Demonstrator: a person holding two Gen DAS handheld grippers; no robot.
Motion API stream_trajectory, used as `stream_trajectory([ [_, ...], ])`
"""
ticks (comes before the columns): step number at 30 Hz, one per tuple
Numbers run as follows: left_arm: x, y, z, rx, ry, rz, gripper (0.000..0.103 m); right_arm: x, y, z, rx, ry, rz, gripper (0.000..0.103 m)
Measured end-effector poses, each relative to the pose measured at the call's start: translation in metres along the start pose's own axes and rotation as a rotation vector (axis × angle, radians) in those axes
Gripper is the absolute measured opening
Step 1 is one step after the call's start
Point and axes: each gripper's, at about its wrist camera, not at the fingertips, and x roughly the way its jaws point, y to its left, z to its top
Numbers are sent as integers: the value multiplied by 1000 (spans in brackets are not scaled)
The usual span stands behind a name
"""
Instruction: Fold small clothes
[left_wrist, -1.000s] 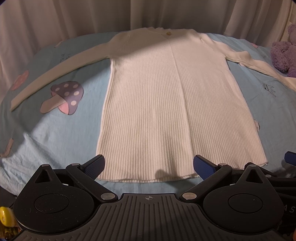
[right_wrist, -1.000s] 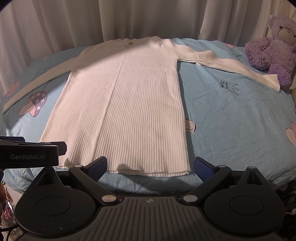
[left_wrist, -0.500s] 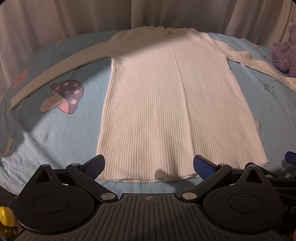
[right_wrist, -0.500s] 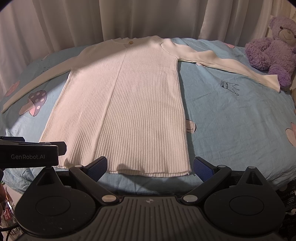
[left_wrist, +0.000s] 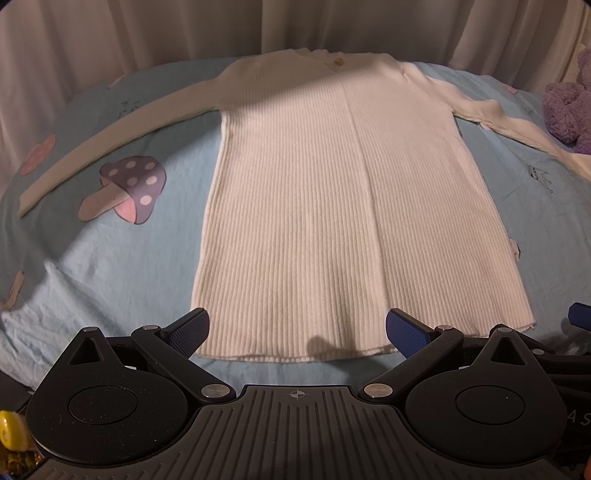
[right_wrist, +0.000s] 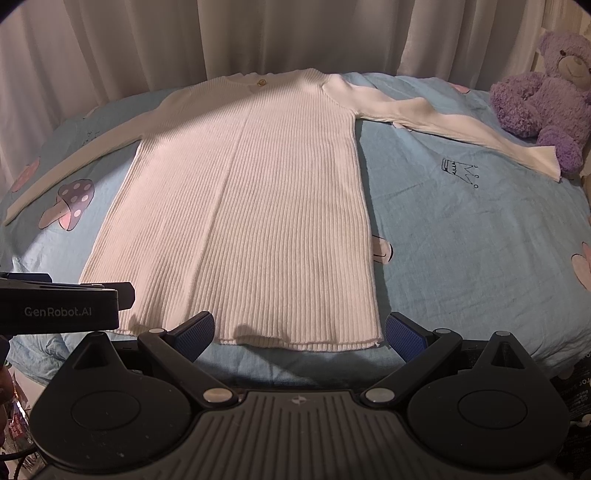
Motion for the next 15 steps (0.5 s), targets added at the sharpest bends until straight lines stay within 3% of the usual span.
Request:
stream_trajectory([
  [15,16,3,9,-18,50,3,103,19,-2,6,5,41,44,99],
])
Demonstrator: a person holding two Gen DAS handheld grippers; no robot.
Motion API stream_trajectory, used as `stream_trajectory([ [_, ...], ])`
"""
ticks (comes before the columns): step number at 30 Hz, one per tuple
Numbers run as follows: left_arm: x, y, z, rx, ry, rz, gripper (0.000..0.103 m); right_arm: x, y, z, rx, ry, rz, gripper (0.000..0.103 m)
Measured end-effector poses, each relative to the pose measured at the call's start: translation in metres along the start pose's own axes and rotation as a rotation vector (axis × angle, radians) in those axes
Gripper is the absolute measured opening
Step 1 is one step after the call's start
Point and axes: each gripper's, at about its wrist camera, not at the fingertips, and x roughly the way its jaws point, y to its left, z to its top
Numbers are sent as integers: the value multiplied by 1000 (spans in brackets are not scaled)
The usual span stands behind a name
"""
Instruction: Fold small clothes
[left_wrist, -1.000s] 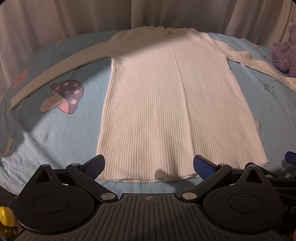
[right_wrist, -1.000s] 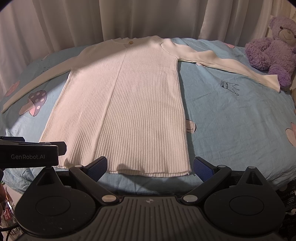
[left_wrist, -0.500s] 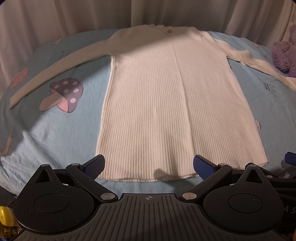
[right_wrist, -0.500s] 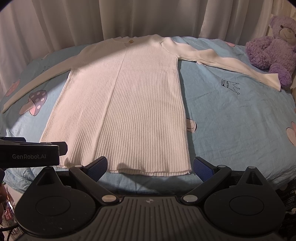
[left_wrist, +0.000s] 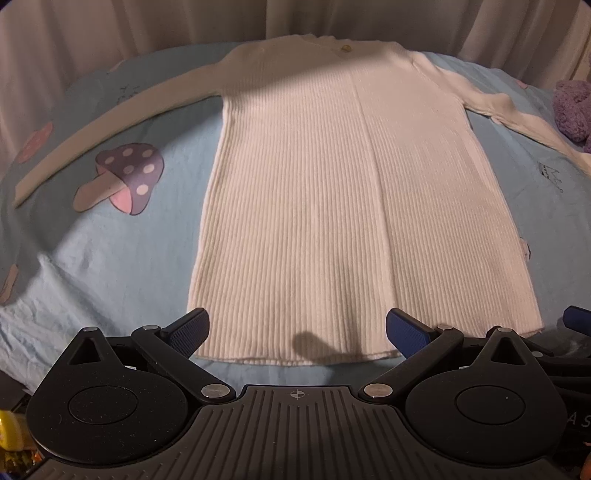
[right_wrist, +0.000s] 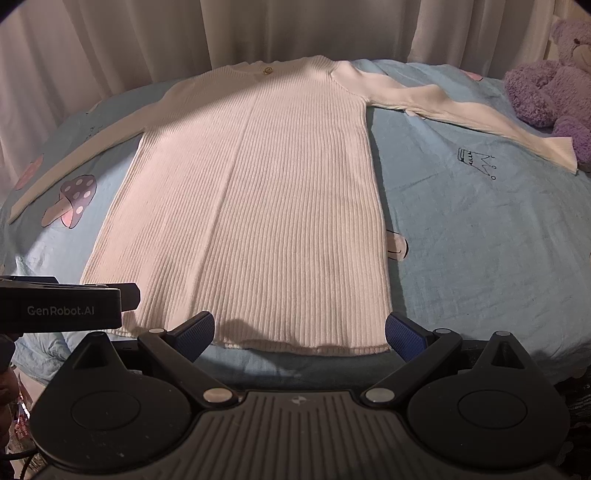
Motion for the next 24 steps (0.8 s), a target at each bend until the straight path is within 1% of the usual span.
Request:
stream_trajectory([
  [5,11,-2,8,3,25,7,103,12,-7,8,23,22,42,99],
  [7,17,-4,14,4,39,6,103,17,-16,13,56,21,64,99],
  [9,24,-5,20,3,50,2,103,22,-30,21,105,-1,95,99],
  [11,29,-7,26,1,55,-6,103,24,-53,32,172,-70,137,99],
  [12,33,-8,31,-3,55,-14,103,23,-66,38,209,-124,155,98],
  [14,39,-9,40,-15,50,-28,103,18,-98,47,282,-304,191,98],
  [15,44,-9,46,-27,46,-37,103,15,-120,53,327,-432,178,98],
  [16,47,-10,51,-37,41,-44,103,15,-138,60,354,-500,160,99],
  [17,51,-10,56,-47,33,-48,103,16,-153,67,376,-533,139,99],
  [18,54,-11,61,-57,20,-51,103,20,-180,80,433,-571,106,99],
  [19,58,-12,67,-66,8,-51,103,24,-199,87,483,-591,84,98],
  [20,62,-12,72,-75,-6,-50,103,30,-227,96,557,-605,69,98],
  [21,66,-12,77,-85,-17,-47,103,37,-249,102,624,-604,57,93],
  [22,70,-12,82,-98,-30,-44,103,47,-276,107,709,-598,43,78],
  [23,74,-12,87,-113,-44,-40,103,56,-298,112,783,-587,32,67],
  [24,78,-11,91,-129,-49,-31,103,64,-316,114,844,-571,22,43],
])
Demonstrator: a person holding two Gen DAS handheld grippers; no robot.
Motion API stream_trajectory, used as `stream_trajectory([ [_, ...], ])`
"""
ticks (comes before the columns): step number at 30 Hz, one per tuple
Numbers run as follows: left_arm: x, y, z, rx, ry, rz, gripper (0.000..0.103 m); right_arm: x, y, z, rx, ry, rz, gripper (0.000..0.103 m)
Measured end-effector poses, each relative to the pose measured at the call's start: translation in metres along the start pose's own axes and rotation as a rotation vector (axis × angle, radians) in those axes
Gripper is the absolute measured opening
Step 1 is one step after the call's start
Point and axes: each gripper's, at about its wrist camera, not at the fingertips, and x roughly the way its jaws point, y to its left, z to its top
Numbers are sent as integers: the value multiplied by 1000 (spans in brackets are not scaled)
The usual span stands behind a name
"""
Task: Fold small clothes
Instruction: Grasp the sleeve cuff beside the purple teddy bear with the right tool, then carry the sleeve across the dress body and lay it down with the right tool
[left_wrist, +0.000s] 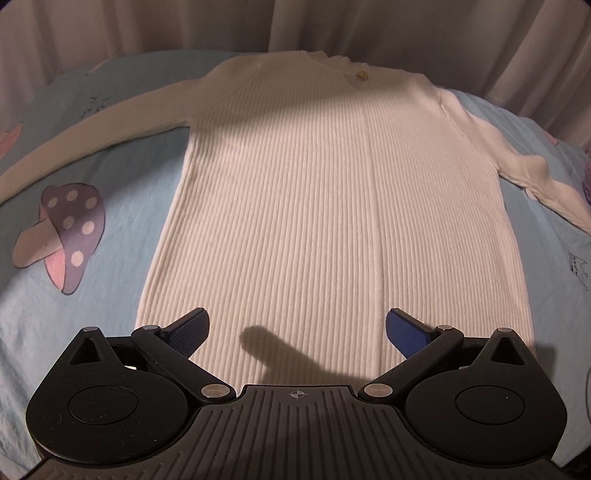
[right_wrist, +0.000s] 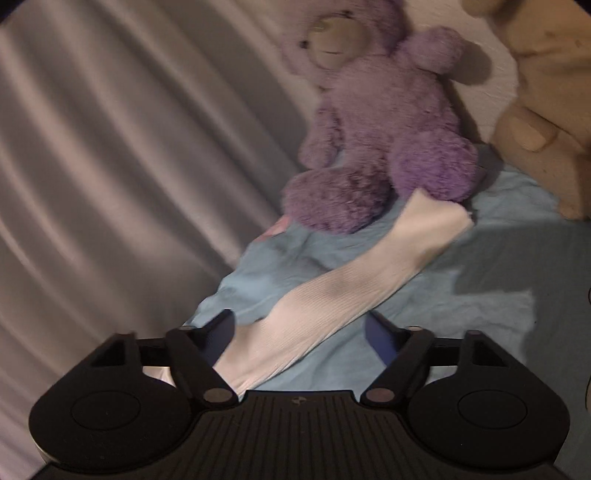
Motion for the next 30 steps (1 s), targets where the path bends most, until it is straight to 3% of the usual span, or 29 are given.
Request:
stream_trajectory([
  [1,5,0,4,-16,4,20,103,17,-18,12,77,13,-41,31],
  [5,22,2,11,-46,15,103,103,57,-61,27,223,31,-166,28],
  [6,24,2,12,-49,13,111,103,60,-68,28,244,29,-166,23],
  [10,28,2,16,-71,7,91,103,68,-86,33,331,3,-107,23],
  [11,29,2,18,-76,11,77,103,70,-87,33,329,-2,-98,22],
  [13,30,3,22,-90,22,47,103,73,-80,33,277,-8,-118,9],
  [17,26,7,33,-126,-24,-5,103,72,-43,33,100,-29,-140,6],
  [19,22,7,42,-126,-60,-46,103,60,0,23,-44,-38,-42,6],
  [21,19,7,54,-129,-92,-111,103,48,50,1,-183,8,119,6],
  [25,22,8,81,-179,-140,-300,103,26,142,-76,-464,142,407,9],
  [27,33,8,92,-207,-138,-385,102,27,164,-119,-579,216,468,15],
  [30,55,9,103,-238,-64,-461,88,38,165,-158,-587,360,427,16],
])
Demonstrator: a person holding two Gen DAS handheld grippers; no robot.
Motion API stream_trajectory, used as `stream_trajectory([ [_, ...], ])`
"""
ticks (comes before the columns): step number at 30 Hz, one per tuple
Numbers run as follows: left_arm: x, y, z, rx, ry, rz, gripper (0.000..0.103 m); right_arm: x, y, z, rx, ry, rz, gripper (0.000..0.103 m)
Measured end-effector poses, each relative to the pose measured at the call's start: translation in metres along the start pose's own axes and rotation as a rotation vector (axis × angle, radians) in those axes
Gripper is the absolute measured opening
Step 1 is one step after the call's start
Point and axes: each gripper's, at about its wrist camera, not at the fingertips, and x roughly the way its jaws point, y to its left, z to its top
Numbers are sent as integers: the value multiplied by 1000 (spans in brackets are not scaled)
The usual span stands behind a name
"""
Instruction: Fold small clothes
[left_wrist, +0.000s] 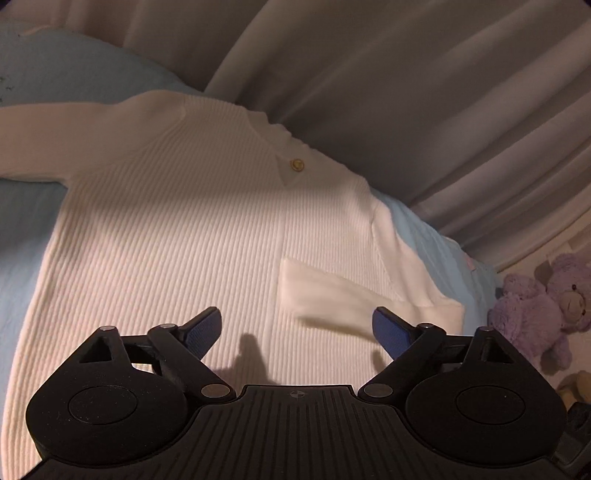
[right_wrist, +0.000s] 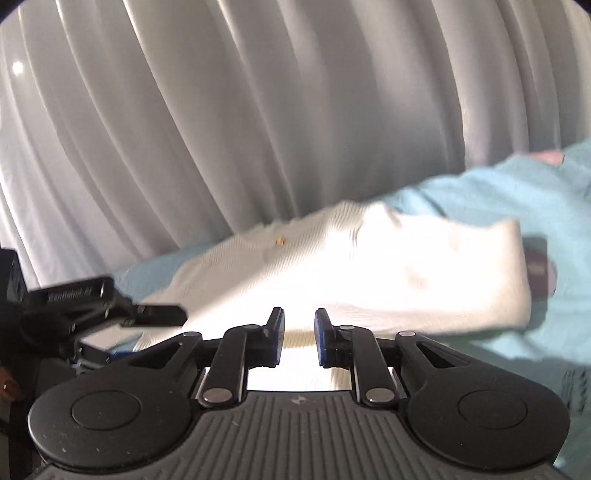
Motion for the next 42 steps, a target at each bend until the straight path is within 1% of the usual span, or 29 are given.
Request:
stream_trajectory([
  [1,6,4,2,-11,25,-5,85,1,-2,-6,32,24,-3,16],
  [3,18,11,4,-22,59,-3,84,0,-6,-15,77,50,-23,16],
  [5,30,18,6,-44,98,-15,77,-3,-14,-16,103,72,-46,16],
  [6,33,19,8,-60,104,-24,69,-4,-15,-19,118,76,-59,16],
  [7,36,18,11,-70,105,-39,66,-5,-17,-20,129,77,-65,16],
  [8,40,16,14,-71,106,-50,64,-7,-19,-23,144,78,-72,16],
  [9,44,13,18,-66,108,-58,58,-9,-23,-25,159,77,-75,16],
  [10,51,10,22,-55,122,-61,54,-7,-28,-25,172,77,-75,16],
  [11,57,8,23,-47,140,-59,52,-6,-30,-25,182,80,-76,16],
  [12,63,6,23,-42,155,-54,47,-5,-31,-26,188,83,-78,16],
  [14,68,1,25,-18,140,-49,41,-1,-32,-27,190,93,-77,16],
  [15,69,0,25,-17,147,-44,37,0,-33,-27,190,97,-77,16],
  [16,71,-1,26,-25,150,-45,26,-1,-33,-28,190,98,-76,16],
  [18,78,-2,27,-35,177,-60,11,-1,-35,-29,194,100,-78,16],
  [19,79,-4,28,-28,180,-66,9,-1,-35,-29,196,100,-81,16],
  [21,75,-11,33,8,150,-53,8,0,-36,-26,192,96,-91,16],
  [24,51,-19,55,51,54,-72,7,-4,-36,-18,158,72,-146,18],
  [26,32,-18,73,95,-26,-26,7,-7,-40,-11,146,54,-184,21],
  [27,26,-17,79,129,-59,16,7,-8,-43,-6,148,49,-194,25],
  [29,19,-13,89,240,-152,209,7,-8,-49,2,151,38,-214,29],
  [30,21,-8,91,296,-184,320,8,-7,-51,6,147,34,-221,35],
  [31,24,-1,93,319,-192,385,8,-6,-52,10,147,29,-228,39],
  [32,28,10,95,305,-178,398,8,-3,-54,14,152,23,-230,40],
  [33,32,22,97,266,-155,380,8,1,-55,18,158,24,-226,40],
  [35,39,46,100,170,-114,310,10,12,-57,27,171,37,-220,40],
  [36,43,54,100,140,-104,288,11,20,-57,33,171,46,-221,40],
  [37,45,58,100,126,-105,276,14,29,-56,39,162,52,-222,40],
  [39,47,65,101,109,-116,245,14,45,-54,48,145,58,-227,40],
  [42,46,63,102,106,-130,213,9,71,-53,60,122,88,-247,39],
])
